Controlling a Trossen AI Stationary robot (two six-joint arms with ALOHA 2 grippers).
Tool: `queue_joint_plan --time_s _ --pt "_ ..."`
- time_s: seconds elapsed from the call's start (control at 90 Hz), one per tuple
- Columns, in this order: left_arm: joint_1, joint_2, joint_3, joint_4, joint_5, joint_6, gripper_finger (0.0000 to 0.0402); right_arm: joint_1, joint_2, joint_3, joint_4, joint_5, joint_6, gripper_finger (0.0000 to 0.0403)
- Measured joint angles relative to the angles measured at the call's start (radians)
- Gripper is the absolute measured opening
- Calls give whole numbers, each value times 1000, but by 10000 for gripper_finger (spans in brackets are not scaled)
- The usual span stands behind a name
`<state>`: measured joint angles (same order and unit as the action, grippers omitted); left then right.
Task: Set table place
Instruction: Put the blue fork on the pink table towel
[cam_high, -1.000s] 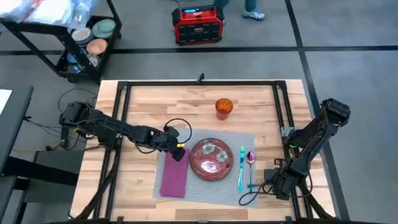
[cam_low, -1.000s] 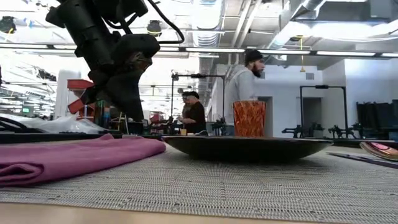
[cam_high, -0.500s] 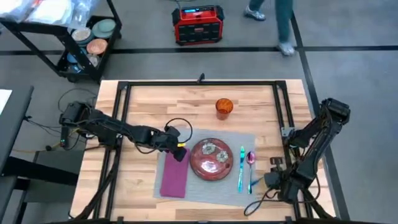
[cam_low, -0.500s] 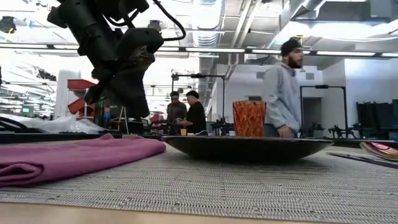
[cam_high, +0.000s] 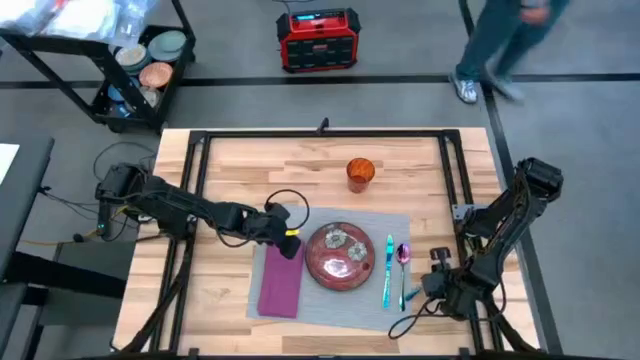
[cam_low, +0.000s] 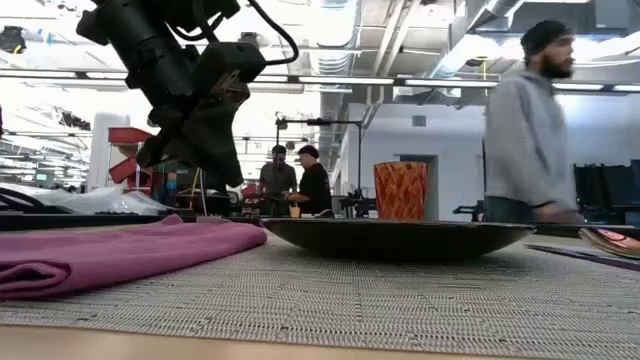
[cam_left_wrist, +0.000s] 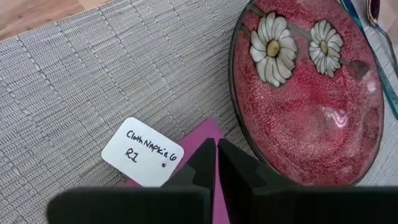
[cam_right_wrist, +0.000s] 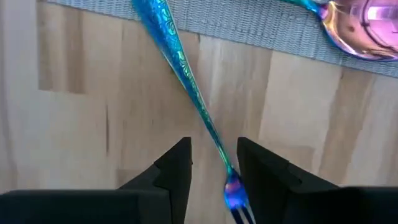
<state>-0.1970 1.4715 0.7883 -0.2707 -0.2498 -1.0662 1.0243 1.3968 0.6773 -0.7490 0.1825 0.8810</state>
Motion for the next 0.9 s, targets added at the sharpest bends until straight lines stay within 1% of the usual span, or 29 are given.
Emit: queue_joint_plan --time_s 0.222,0.378,0.6,0.644,0.689,0.822,0.9 --pt "0 0 0 -1 -1 -4 0 1 0 -18 38 -5 1 118" --pt "0 0 0 0 -1 -4 0 -1 -1 -48 61 -7 36 118" --pt "0 0 0 -1 -1 14 0 -14 -6 -86 104 -30 38 115" --pt "0 0 0 -1 -1 14 0 -27 -6 -91 105 -46 40 107" --pt "0 0 0 -1 -1 14 0 -43 -6 -94 103 -64 45 91" --pt "0 0 0 -2 -1 28 0 -94 -5 -96 94 -101 53 16" --pt "0 0 0 -2 -1 33 0 -116 -5 -96 92 -113 62 10"
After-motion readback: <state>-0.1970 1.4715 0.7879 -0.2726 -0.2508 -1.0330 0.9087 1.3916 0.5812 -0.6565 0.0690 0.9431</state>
